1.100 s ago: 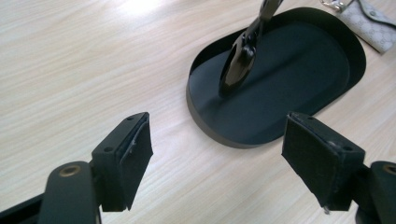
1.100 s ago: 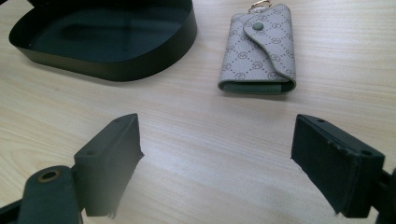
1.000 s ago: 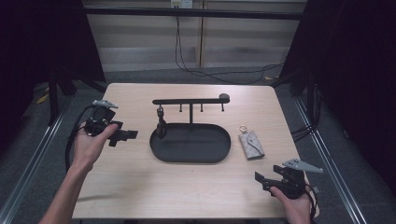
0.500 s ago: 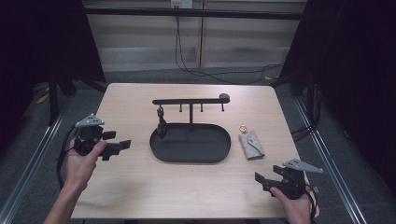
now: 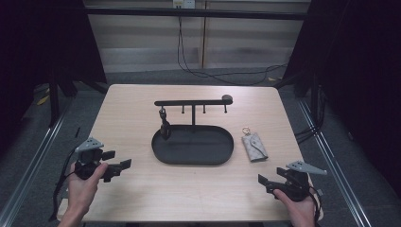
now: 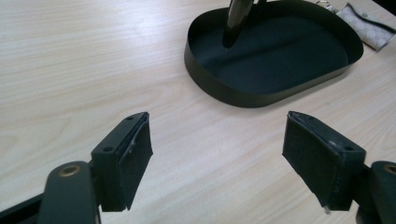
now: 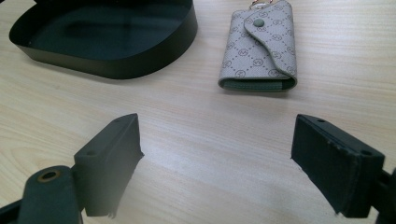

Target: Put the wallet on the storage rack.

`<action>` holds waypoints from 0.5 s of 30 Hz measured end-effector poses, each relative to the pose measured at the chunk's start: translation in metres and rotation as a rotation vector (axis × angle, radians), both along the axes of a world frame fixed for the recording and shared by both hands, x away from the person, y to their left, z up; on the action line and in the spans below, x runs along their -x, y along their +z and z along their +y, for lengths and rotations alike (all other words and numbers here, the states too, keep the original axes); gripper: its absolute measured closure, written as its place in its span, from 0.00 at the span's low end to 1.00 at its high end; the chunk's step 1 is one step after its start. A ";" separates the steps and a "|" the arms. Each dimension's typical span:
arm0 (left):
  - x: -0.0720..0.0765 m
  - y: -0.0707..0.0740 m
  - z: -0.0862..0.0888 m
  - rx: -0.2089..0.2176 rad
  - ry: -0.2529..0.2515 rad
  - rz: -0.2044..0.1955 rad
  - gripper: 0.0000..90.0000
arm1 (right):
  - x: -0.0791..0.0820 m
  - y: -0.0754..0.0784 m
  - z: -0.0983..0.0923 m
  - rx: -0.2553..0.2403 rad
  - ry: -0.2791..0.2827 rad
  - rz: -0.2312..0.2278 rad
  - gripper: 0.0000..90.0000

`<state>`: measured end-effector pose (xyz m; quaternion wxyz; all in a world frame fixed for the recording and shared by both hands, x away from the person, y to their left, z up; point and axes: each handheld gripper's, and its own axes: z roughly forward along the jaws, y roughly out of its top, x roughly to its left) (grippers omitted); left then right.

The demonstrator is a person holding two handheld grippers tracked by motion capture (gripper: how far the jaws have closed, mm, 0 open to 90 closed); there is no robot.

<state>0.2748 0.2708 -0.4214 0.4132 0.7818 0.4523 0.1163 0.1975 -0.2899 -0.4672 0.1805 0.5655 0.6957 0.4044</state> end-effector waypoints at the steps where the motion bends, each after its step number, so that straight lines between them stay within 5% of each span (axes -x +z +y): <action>1: 0.004 -0.002 0.000 0.004 0.001 -0.003 0.26 | 0.000 0.000 0.000 -0.006 0.001 0.000 0.18; 9: 0.020 -0.025 0.000 0.067 0.012 0.017 0.22 | -0.005 0.001 -0.003 -0.028 -0.010 0.024 0.21; 15: 0.025 -0.036 0.000 0.018 0.040 0.008 0.25 | -0.013 0.006 0.001 -0.013 0.014 0.032 0.27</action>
